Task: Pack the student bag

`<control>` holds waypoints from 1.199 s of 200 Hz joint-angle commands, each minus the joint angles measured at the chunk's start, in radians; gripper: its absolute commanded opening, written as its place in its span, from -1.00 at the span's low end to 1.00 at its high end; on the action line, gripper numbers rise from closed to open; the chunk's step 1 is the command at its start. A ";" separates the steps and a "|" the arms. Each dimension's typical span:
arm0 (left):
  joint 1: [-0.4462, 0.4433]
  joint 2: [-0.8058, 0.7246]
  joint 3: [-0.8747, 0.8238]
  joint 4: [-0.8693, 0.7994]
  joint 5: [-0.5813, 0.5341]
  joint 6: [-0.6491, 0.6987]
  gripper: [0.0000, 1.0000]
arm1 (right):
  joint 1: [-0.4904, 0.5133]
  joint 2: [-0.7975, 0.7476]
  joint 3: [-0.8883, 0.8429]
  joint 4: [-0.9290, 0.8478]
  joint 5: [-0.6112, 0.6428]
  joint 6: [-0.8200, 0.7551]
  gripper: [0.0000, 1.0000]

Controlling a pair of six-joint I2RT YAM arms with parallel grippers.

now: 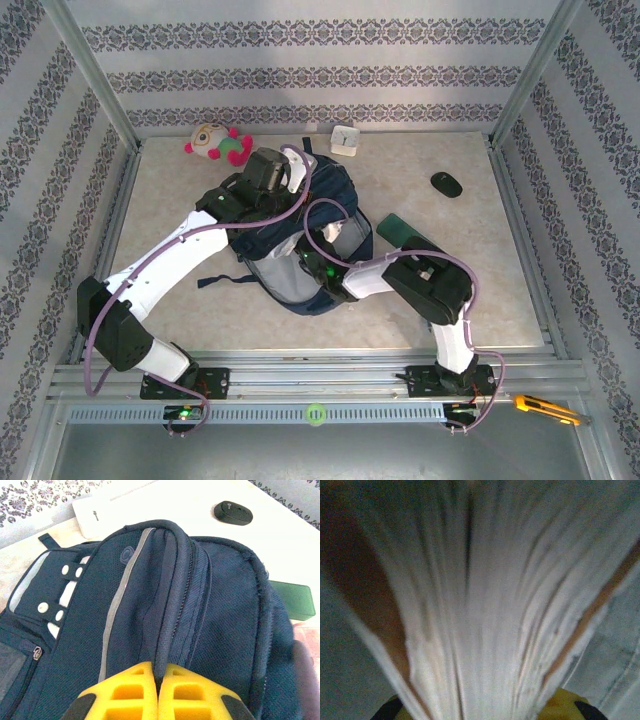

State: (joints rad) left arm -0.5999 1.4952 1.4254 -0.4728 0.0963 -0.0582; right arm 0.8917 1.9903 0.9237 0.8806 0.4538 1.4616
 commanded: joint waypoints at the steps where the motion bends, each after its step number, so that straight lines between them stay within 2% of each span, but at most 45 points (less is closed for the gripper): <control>1: 0.009 -0.027 0.060 0.096 0.035 -0.021 -1.00 | -0.028 0.041 0.071 0.061 0.040 0.049 -1.00; 30: 0.013 -0.025 0.064 0.085 0.032 -0.012 -1.00 | -0.043 0.054 0.083 -0.025 0.041 0.090 -0.96; 45: 0.015 -0.029 0.064 0.083 0.031 -0.009 -1.00 | -0.046 0.050 0.070 -0.050 0.032 0.109 -0.79; 71: 0.018 -0.033 0.058 0.089 0.027 -0.008 -1.00 | -0.045 0.017 0.042 -0.122 0.027 0.141 -0.28; 97: 0.022 -0.027 0.056 0.091 0.025 -0.006 -1.00 | -0.046 -0.030 0.022 -0.201 0.020 0.164 0.05; 115: 0.026 -0.027 0.055 0.088 0.023 -0.004 -1.00 | -0.048 -0.056 0.002 -0.206 0.009 0.158 0.13; 135: 0.032 -0.028 0.046 0.089 0.016 -0.004 -1.00 | -0.046 -0.081 -0.028 -0.212 -0.016 0.176 0.30; 175: 0.050 -0.036 0.035 0.086 0.012 0.004 -1.00 | -0.027 -0.153 -0.107 -0.232 -0.045 0.183 0.42; 201: 0.060 -0.038 0.020 0.088 0.005 0.013 -1.00 | -0.011 -0.229 -0.174 -0.243 -0.058 0.167 0.43; 240: 0.063 -0.038 -0.035 0.109 0.014 0.021 -1.00 | 0.035 -0.447 -0.274 -0.351 -0.060 0.083 0.42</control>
State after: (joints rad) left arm -0.5541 1.4952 1.4136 -0.4618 0.1074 -0.0521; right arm 0.8963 1.6817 0.6983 0.6098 0.3977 1.6081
